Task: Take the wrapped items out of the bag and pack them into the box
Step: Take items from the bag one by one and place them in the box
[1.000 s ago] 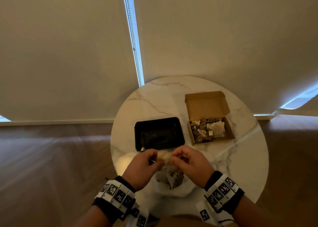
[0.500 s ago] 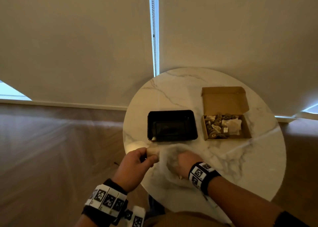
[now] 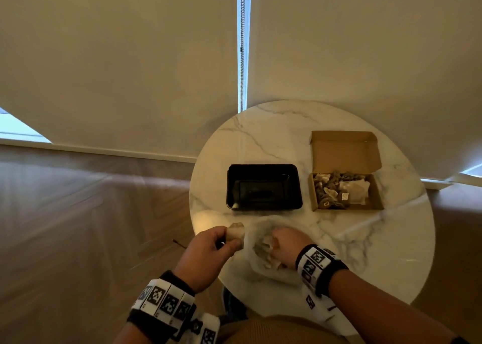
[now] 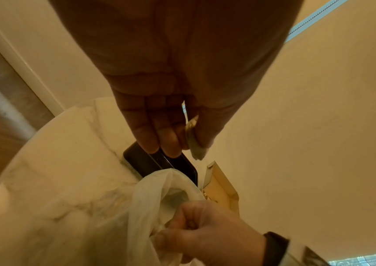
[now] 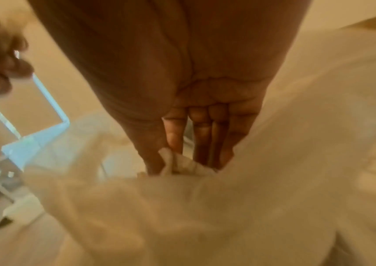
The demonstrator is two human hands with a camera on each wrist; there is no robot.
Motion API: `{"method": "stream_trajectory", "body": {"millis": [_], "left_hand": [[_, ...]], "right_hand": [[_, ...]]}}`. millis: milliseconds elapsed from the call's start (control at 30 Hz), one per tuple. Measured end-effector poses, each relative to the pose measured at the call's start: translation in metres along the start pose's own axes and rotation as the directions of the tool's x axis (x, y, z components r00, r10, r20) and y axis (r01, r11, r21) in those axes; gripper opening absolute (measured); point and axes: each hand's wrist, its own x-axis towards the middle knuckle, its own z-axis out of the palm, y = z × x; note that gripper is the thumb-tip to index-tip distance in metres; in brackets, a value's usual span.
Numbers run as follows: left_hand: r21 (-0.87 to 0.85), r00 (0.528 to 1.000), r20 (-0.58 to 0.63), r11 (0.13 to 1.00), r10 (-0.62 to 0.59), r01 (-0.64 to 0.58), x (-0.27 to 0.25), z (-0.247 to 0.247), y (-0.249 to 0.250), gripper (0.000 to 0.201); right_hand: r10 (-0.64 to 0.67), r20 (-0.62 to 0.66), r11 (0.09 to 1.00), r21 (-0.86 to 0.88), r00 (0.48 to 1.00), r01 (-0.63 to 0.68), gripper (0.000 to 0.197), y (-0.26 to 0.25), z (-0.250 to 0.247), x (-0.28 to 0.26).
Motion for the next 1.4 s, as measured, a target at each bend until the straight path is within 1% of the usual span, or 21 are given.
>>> {"method": "stream_trajectory", "body": {"millis": [100, 167, 233, 333, 400, 433, 500, 600, 700, 800, 900, 967, 1033, 1067, 1133, 1200, 1233, 1333, 1400], "left_hand": [[0.005, 1.0, 0.015, 1.0, 0.006, -0.006, 0.004, 0.003, 0.001, 0.007], [0.009, 1.0, 0.023, 1.0, 0.011, -0.011, 0.006, 0.004, 0.0, 0.007], [0.019, 0.999, 0.033, 1.0, 0.018, -0.018, 0.009, 0.007, -0.001, 0.007], [0.035, 0.998, 0.052, 0.999, 0.02, -0.022, 0.012, 0.011, 0.0, 0.009], [0.037, 0.998, 0.056, 0.999, 0.023, -0.025, 0.014, 0.014, 0.002, 0.009], [0.041, 0.998, 0.055, 0.999, 0.029, -0.031, 0.015, 0.015, 0.003, 0.009], [0.061, 0.998, 0.053, 0.997, 0.041, -0.044, 0.018, 0.017, 0.006, 0.009], [0.072, 0.997, 0.057, 0.996, 0.052, -0.056, 0.021, 0.021, 0.008, 0.008], [0.064, 0.995, 0.07, 0.995, 0.069, -0.074, 0.024, 0.024, 0.009, 0.008], [0.057, 0.995, 0.061, 0.995, 0.083, -0.086, 0.027, 0.025, 0.01, 0.007], [0.038, 0.994, 0.068, 0.995, 0.086, -0.089, 0.029, 0.025, 0.011, 0.009], [0.026, 0.993, 0.073, 0.995, 0.091, -0.093, 0.03, 0.026, 0.01, 0.01], [0.007, 0.994, 0.075, 0.997, 0.079, -0.08, 0.031, 0.028, 0.01, 0.01], [-0.024, 0.995, 0.082, 0.998, 0.061, -0.059, 0.032, 0.03, 0.01, 0.011], [-0.17, 0.991, 0.134, 0.985, -0.016, 0.039, 0.035, 0.034, 0.011, 0.015], [-0.34, 0.965, 0.244, 0.923, -0.096, 0.178, 0.04, 0.036, 0.013, 0.023], [-0.389, 0.946, 0.301, 0.891, -0.117, 0.234, 0.042, 0.037, 0.014, 0.027], [-0.414, 0.899, 0.415, 0.851, -0.139, 0.323, 0.048, 0.043, 0.017, 0.032], [-0.422, 0.884, 0.448, 0.841, -0.132, 0.339, 0.05, 0.049, 0.018, 0.035]], "right_hand": [[-0.023, -0.11, 0.968, 0.244, 0.994, 0.05, 0.021, 0.013, -0.011, -0.018], [-0.03, -0.186, 0.931, 0.353, 0.982, 0.095, 0.02, 0.021, -0.017, -0.028], [-0.027, -0.239, 0.873, 0.467, 0.971, 0.139, 0.018, 0.029, -0.018, -0.035], [0.01, -0.276, 0.76, 0.627, 0.961, 0.172, 0.012, 0.038, -0.019, -0.043], [0.055, -0.268, 0.692, 0.705, 0.962, 0.156, 0.01, 0.043, -0.017, -0.044], [0.075, -0.267, 0.677, 0.721, 0.961, 0.148, 0.01, 0.046, -0.015, -0.044], [0.101, -0.282, 0.692, 0.709, 0.954, 0.136, 0.012, 0.051, -0.01, -0.041], [0.09, -0.326, 0.807, 0.578, 0.941, 0.123, 0.016, 0.055, -0.002, -0.044], [0.011, -0.375, 0.907, 0.395, 0.927, 0.149, 0.02, 0.054, -0.001, -0.049], [-0.05, -0.424, 0.922, 0.329, 0.904, 0.205, 0.022, 0.055, -0.003, -0.053], [-0.05, -0.496, 0.892, 0.369, 0.867, 0.262, 0.017, 0.056, -0.007, -0.057], [-0.006, -0.503, 0.832, 0.477, 0.864, 0.284, 0.015, 0.056, -0.008, -0.06], [0.048, -0.457, 0.726, 0.627, 0.888, 0.284, 0.013, 0.058, -0.009, -0.061], [0.069, -0.427, 0.668, 0.692, 0.902, 0.276, 0.012, 0.059, -0.009, -0.061], [0.098, -0.377, 0.571, 0.779, 0.921, 0.258, 0.011, 0.06, -0.009, -0.062], [0.102, -0.349, 0.49, 0.833, 0.931, 0.258, 0.011, 0.059, -0.01, -0.063], [0.103, -0.338, 0.447, 0.856, 0.935, 0.26, 0.011, 0.058, -0.011, -0.064], [0.111, -0.311, 0.342, 0.904, 0.944, 0.257, 0.009, 0.054, -0.015, -0.065], [0.119, -0.304, 0.314, 0.915, 0.945, 0.254, 0.01, 0.053, -0.017, -0.065]]}}
